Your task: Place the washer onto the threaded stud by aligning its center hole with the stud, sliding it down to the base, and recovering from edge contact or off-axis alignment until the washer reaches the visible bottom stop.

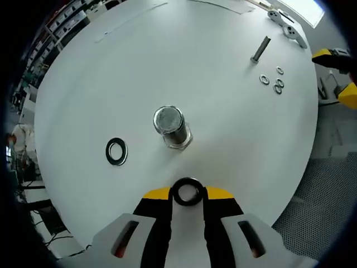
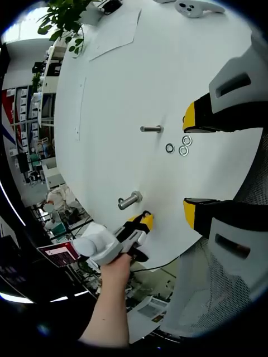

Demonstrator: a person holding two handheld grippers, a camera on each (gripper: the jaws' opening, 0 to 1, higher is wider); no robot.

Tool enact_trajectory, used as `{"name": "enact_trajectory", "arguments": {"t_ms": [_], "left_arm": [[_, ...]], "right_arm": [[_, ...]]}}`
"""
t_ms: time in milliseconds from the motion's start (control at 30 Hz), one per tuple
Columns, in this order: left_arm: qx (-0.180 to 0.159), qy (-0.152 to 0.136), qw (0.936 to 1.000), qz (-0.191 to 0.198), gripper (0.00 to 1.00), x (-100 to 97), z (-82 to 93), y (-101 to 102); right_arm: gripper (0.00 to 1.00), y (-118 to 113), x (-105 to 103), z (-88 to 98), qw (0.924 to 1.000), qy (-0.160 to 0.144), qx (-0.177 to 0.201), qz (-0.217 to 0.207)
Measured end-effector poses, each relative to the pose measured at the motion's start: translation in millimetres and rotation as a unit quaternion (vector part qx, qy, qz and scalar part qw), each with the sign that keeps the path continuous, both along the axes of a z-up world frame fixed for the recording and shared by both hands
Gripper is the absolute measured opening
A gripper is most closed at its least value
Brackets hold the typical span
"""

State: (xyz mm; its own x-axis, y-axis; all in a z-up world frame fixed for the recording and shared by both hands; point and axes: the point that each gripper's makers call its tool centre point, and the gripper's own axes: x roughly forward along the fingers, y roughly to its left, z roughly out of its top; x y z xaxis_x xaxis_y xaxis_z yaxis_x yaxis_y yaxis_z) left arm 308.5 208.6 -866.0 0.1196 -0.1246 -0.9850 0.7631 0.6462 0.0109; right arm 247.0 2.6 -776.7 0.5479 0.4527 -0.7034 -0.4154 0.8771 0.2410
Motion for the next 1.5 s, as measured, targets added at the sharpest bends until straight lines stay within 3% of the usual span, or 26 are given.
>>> {"name": "enact_trajectory", "arguments": {"t_ms": [433,700,767,933,1067,1100,1500], "left_arm": [[-0.017,0.006,0.9995,0.028,0.22,-2.2,-0.2,-0.6],[-0.006,0.001,0.9997,0.024,0.25,-5.0,-1.4,0.5],[-0.009,0.002,0.9991,0.041,0.25,-4.8,-0.5,1.6],[-0.022,-0.003,0.9977,0.064,0.21,0.5,-0.4,4.7],[-0.012,-0.007,0.9985,0.054,0.2,-0.1,-0.3,4.3],[-0.021,-0.009,0.9974,0.069,0.2,1.1,-0.2,5.4],[-0.019,-0.009,0.9989,0.041,0.18,-5.4,2.8,3.6]], "right_arm": [[0.49,0.0,0.4,0.7,1.0,0.0,0.003,-0.003],[0.49,-0.1,0.3,0.2,1.0,0.001,0.005,-0.004],[0.49,0.5,0.2,0.3,1.0,0.002,0.006,-0.004],[0.49,2.7,-0.5,0.5,1.0,0.001,0.006,-0.001],[0.49,2.7,-0.2,0.6,1.0,0.001,0.005,0.0],[0.49,2.0,-0.3,0.3,1.0,0.001,0.005,-0.001],[0.49,0.3,0.4,0.3,0.9999,0.003,0.008,-0.006]]}}
